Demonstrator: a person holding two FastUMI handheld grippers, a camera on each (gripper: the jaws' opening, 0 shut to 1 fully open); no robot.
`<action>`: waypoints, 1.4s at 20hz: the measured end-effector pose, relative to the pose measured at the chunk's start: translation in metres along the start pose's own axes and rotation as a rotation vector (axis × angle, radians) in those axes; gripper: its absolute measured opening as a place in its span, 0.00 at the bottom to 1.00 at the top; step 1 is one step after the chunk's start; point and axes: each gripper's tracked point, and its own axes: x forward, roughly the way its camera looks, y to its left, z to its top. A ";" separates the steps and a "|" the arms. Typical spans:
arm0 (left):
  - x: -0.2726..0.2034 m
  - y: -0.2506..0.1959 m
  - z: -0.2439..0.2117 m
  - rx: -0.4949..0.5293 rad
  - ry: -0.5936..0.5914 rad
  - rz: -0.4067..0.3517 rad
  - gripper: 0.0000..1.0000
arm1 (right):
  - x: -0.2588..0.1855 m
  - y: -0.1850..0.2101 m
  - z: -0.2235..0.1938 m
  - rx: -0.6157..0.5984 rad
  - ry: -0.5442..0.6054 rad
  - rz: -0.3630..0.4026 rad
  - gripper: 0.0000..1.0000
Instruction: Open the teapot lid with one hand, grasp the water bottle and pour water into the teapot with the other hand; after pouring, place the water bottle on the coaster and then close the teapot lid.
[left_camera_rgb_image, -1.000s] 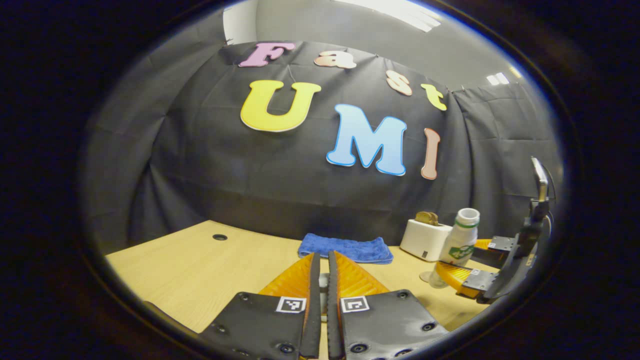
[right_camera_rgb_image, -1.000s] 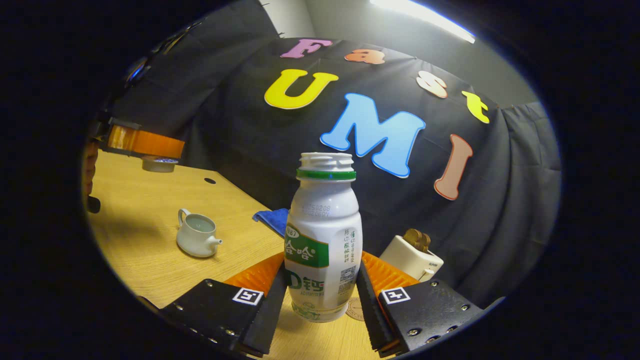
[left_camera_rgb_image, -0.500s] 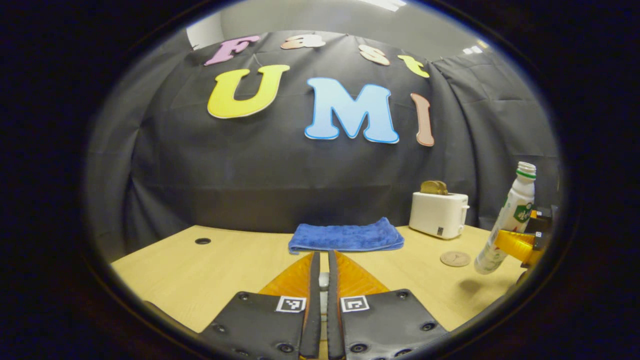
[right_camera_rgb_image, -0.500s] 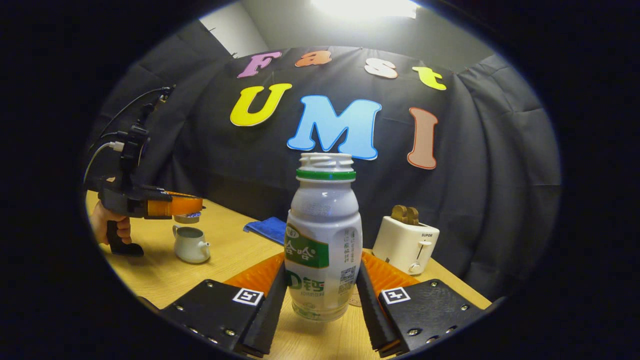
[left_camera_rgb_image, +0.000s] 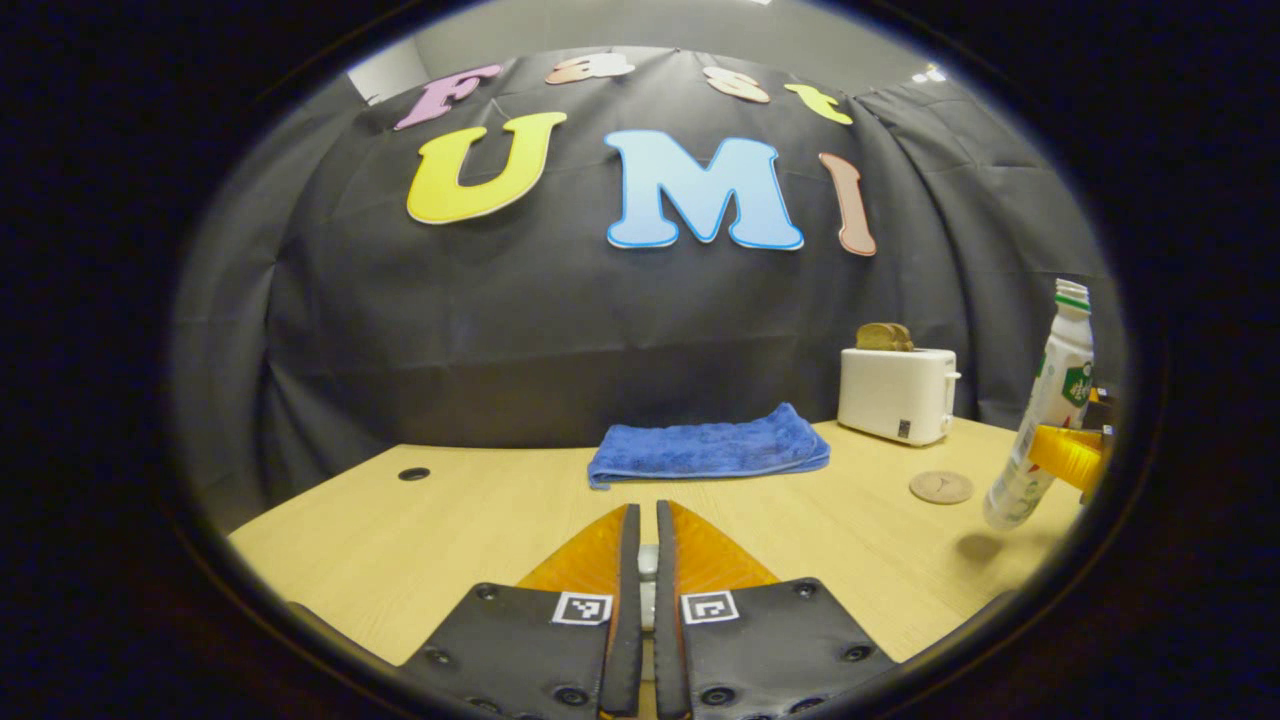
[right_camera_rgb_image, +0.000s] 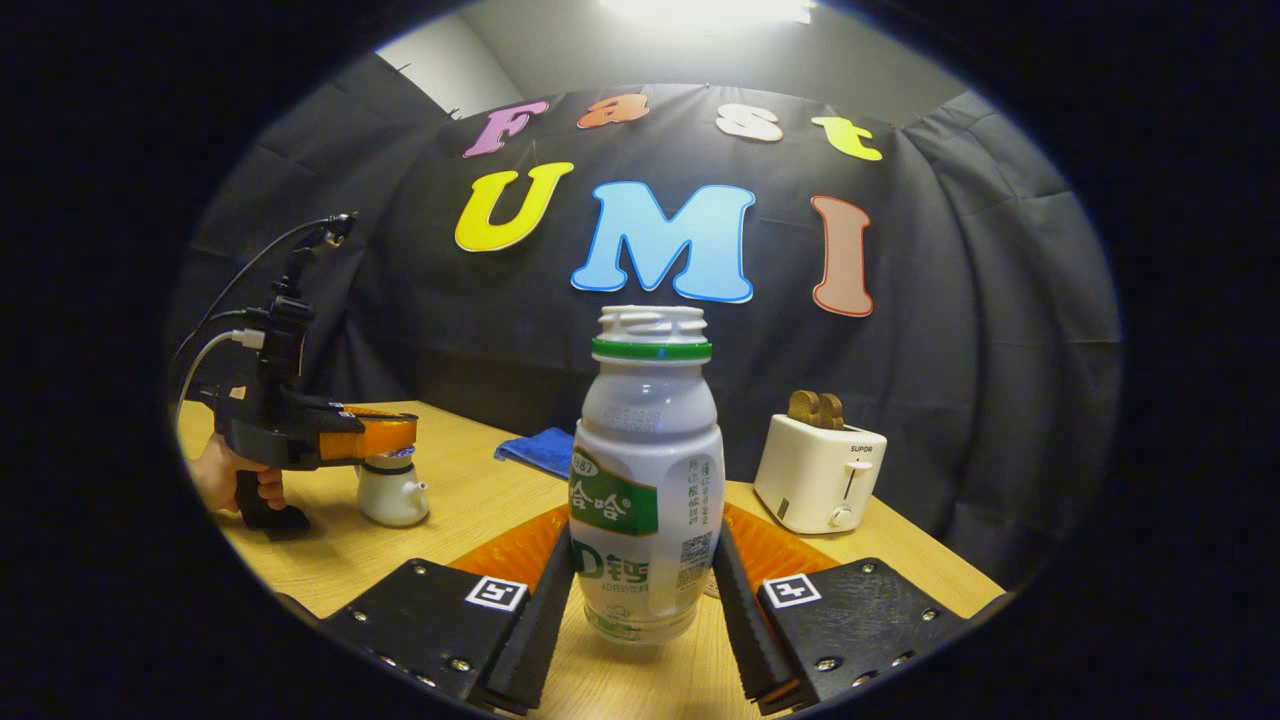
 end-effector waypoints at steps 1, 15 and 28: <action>0.001 -0.003 -0.001 0.004 0.007 -0.006 0.11 | 0.000 0.000 -0.001 0.001 0.004 0.000 0.71; 0.003 0.002 -0.014 0.023 0.034 0.018 0.16 | 0.001 0.002 -0.006 0.005 0.018 0.010 0.71; -0.046 0.012 0.044 -0.051 -0.198 0.010 0.72 | 0.013 -0.022 0.002 0.043 0.023 0.000 0.71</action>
